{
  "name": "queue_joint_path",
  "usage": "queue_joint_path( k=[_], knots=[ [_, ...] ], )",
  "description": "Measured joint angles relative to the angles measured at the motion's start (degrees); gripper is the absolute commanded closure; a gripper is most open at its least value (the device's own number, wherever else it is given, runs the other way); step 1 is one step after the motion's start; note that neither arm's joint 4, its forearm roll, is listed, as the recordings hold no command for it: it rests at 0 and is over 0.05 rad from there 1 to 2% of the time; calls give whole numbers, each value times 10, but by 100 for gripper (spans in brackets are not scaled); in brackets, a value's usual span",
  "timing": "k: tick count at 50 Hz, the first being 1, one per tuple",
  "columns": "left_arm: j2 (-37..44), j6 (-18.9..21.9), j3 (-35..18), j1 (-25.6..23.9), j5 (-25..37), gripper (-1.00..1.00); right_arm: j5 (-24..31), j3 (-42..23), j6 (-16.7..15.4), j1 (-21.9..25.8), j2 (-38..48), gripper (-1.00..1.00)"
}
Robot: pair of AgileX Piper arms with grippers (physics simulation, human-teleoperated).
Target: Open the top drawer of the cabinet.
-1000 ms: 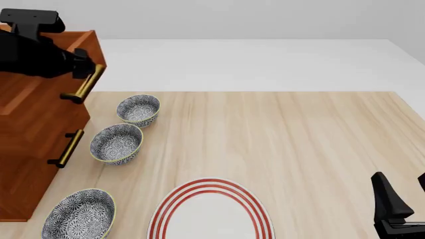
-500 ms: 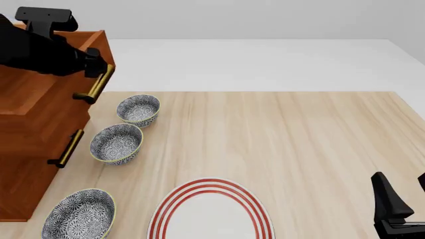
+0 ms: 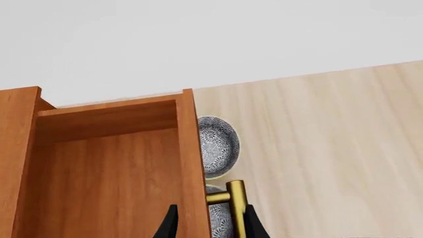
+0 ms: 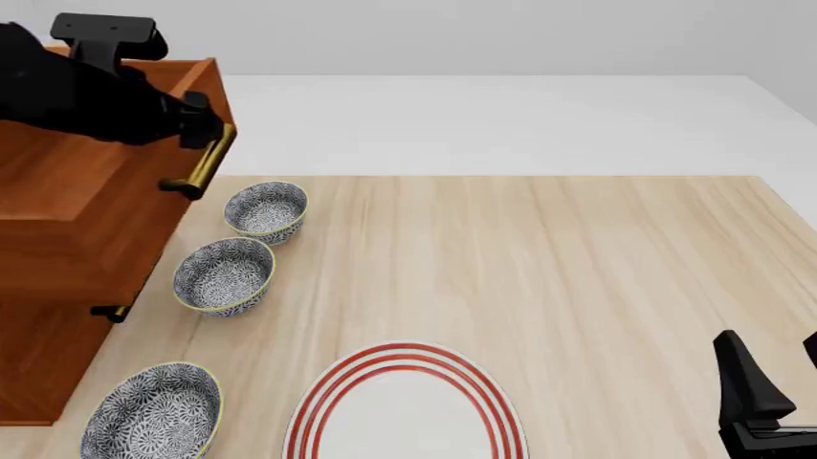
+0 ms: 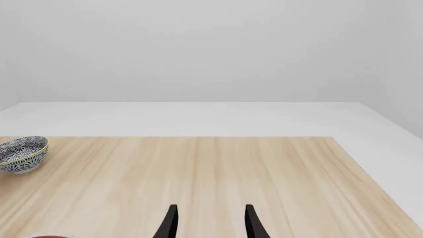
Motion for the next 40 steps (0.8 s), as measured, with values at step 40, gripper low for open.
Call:
queue_joint_path(
  k=[40],
  knots=[
    [3,-18,2,-49,-18,-100,0,0,0,0,0,-100]
  ],
)
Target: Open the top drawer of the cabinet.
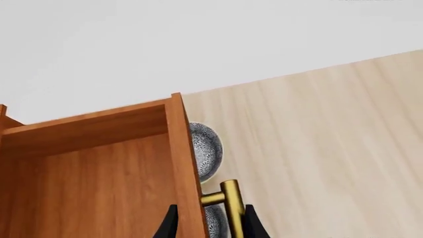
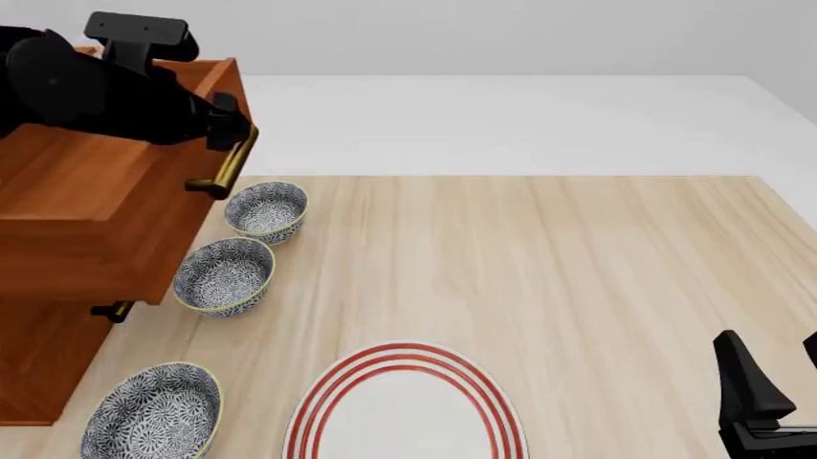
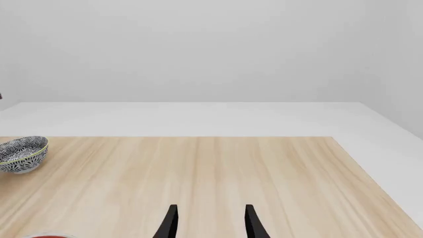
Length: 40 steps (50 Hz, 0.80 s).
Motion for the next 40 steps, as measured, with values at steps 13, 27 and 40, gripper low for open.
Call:
queue_joint_path(
  k=[13,27,40],
  knots=[
    [1,-11,2,-14,-10,-100,0,0,0,0,0,-100],
    [2,-30,5,-34,-25,-100,0,0,0,0,0,-100],
    [4,-49,6,-48,-35,-100,0,0,0,0,0,-100]
  ],
)
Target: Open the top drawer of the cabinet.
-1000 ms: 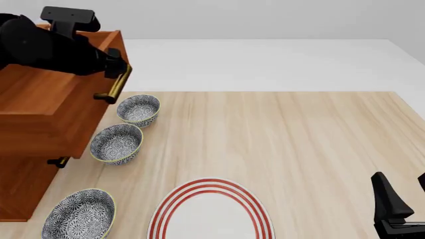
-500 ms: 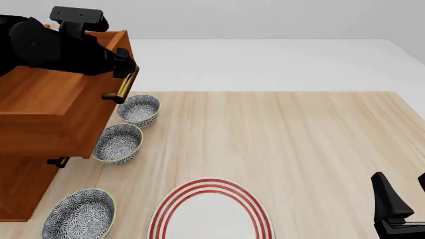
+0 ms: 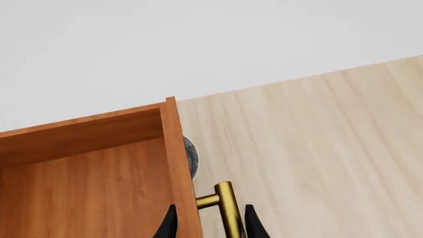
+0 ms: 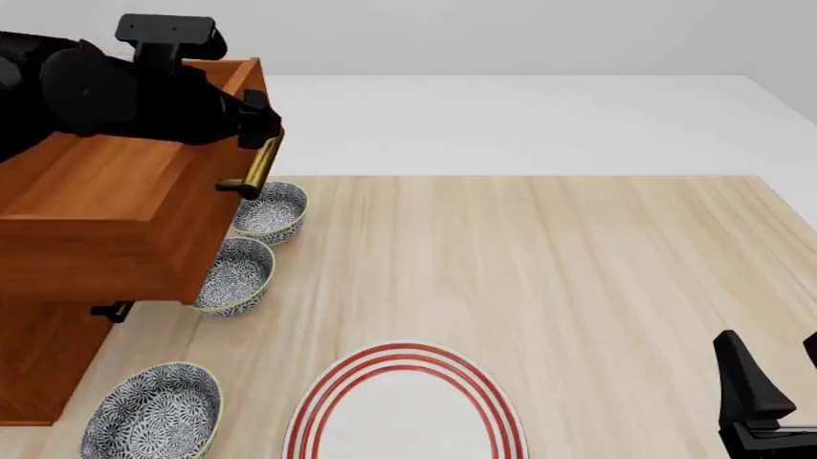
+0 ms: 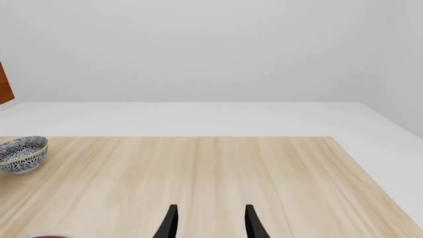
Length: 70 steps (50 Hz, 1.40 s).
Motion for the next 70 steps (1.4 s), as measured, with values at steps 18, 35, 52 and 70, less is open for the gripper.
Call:
queue_joint_path(
  k=[18,35,52,70],
  knots=[
    [1,-2,-1,-2,2,-100,0,0,0,0,0,-100],
    [1,-7,-2,-5,3,-100,0,0,0,0,0,-100],
    [3,-10,-6,-7,11,-100,0,0,0,0,0,-100],
    [6,-27,-16,-12,33,-100,0,0,0,0,0,-100]
  ],
)
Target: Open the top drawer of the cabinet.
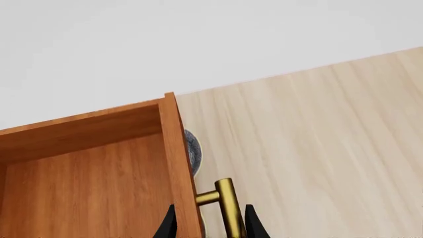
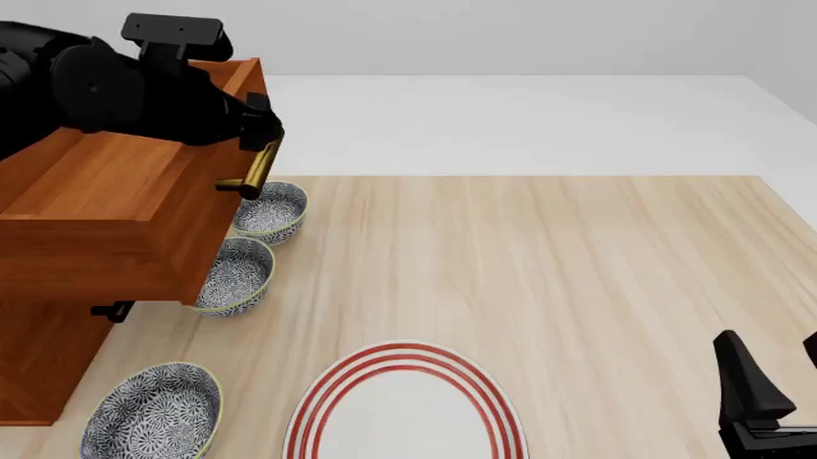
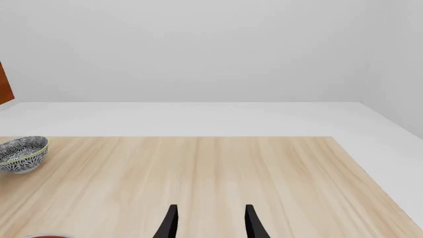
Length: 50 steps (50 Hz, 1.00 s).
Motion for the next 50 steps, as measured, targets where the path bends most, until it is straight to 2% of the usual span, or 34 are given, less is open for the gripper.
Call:
queue_joint_path(
  k=[22,50],
  knots=[
    [2,-18,-21,-6,49,-100,0,0,0,0,0,-100],
    [2,-8,-63,-4,104,-100,0,0,0,0,0,-100]
  ],
)
